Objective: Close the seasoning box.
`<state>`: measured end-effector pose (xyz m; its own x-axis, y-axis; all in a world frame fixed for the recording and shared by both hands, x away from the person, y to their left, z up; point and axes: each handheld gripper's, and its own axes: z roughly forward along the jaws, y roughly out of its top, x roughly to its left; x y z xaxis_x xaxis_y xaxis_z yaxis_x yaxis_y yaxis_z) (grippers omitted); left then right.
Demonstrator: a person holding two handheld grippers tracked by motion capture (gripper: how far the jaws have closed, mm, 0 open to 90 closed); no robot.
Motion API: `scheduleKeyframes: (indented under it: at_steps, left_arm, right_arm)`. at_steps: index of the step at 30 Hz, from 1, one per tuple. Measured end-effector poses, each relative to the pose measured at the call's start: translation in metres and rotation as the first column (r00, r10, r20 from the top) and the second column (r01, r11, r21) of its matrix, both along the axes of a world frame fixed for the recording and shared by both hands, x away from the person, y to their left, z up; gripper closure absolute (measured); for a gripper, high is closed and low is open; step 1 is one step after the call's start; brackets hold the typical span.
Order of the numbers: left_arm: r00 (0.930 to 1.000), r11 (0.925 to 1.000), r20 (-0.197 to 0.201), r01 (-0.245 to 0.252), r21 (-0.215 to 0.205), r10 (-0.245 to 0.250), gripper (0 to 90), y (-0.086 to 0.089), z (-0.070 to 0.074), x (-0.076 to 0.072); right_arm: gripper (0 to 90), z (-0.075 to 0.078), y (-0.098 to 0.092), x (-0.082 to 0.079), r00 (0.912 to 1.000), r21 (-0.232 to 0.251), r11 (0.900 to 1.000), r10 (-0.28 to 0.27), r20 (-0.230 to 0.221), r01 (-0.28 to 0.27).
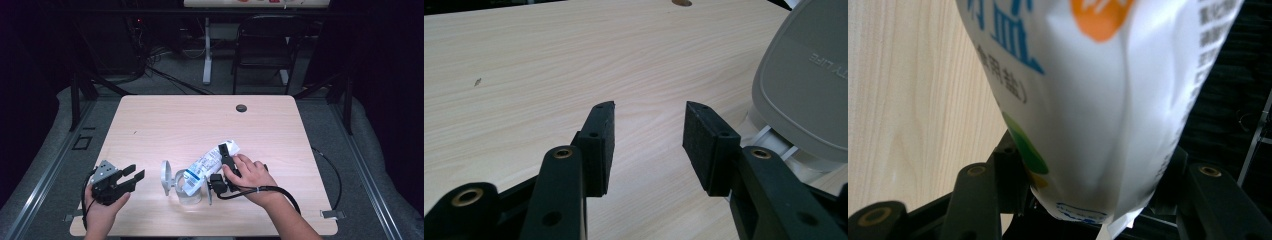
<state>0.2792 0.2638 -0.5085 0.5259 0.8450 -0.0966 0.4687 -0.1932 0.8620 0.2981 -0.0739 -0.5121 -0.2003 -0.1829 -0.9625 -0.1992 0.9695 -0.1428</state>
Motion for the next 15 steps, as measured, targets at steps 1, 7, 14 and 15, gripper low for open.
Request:
scheduleKeyframes:
  at_steps: [1, 7, 14, 15]
  left_arm:
    - [1.0000, 1.0000, -0.003, 0.001, 0.002, -0.001, 56.6, 0.0001, 0.0002, -0.0001]
    - [1.0000, 1.0000, 0.001, -0.001, 0.000, 0.001, 56.6, 0.0001, 0.0001, -0.0001]
    - [1.0000, 1.0000, -0.003, 0.000, 0.004, 0.000, 56.6, 0.0002, 0.0004, -0.0002]
    - [1.0000, 1.0000, -0.001, 0.000, 0.002, 0.000, 56.6, 0.0002, 0.0002, -0.0001]
  right_arm:
    - [46.8, 0.0003, 0.0001, 0.0000, 1.0000, -0.002, 1.000, 0.001, -0.003, -0.001]
    - [46.9, 0.0004, 0.0002, 0.0001, 1.0000, -0.004, 1.000, 0.003, -0.003, -0.003]
    - [47.0, 0.0008, 0.0003, 0.0000, 1.0000, -0.008, 1.000, 0.005, 0.000, -0.005]
    - [47.0, 0.0008, 0.0004, 0.0000, 1.0000, -0.009, 1.000, 0.005, 0.000, -0.005]
